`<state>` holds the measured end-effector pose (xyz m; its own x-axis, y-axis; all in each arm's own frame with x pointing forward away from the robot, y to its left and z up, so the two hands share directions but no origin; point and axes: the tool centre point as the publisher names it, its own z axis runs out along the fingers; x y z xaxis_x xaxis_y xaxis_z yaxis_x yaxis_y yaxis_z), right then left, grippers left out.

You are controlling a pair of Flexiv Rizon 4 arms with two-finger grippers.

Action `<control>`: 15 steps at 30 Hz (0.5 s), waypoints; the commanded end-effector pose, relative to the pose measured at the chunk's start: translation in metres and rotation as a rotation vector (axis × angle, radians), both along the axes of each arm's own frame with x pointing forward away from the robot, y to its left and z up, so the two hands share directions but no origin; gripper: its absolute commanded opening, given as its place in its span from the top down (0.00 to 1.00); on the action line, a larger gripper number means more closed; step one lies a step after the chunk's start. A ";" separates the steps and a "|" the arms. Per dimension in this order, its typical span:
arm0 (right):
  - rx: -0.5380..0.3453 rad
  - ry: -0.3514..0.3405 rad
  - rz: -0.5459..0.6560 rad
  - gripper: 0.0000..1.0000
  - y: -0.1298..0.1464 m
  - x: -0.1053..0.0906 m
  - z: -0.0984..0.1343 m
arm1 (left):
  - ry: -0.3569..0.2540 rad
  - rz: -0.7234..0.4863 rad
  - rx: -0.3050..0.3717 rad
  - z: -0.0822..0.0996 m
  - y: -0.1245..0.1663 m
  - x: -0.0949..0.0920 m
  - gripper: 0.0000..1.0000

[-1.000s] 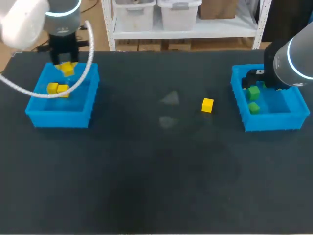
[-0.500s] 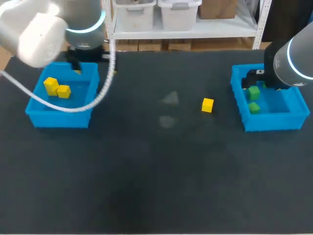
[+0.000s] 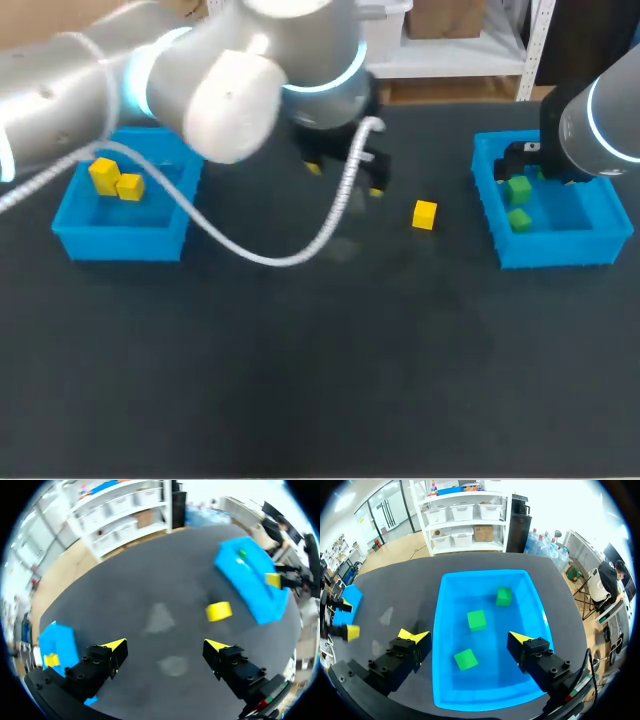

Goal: Put the green cubes in the right bin and the yellow cubes in the left bin.

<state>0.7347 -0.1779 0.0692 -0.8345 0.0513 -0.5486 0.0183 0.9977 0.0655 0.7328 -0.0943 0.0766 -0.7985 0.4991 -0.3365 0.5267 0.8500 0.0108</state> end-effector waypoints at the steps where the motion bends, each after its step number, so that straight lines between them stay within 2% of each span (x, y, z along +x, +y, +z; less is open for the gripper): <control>1: 0.000 -0.010 -0.002 0.00 -0.001 -0.003 -0.001 | 0.065 -0.119 -0.042 0.003 -0.050 -0.011 0.00; 6: 0.000 -0.010 -0.002 0.00 -0.001 -0.003 -0.001 | 0.094 -0.147 -0.055 -0.002 -0.079 -0.022 0.00; 9: 0.000 -0.010 -0.002 0.00 -0.001 -0.003 -0.001 | 0.131 -0.127 -0.061 -0.010 -0.089 -0.020 0.00; 15: 0.000 -0.010 -0.002 0.00 -0.001 -0.003 -0.001 | 0.166 -0.075 -0.056 -0.033 -0.101 -0.007 0.00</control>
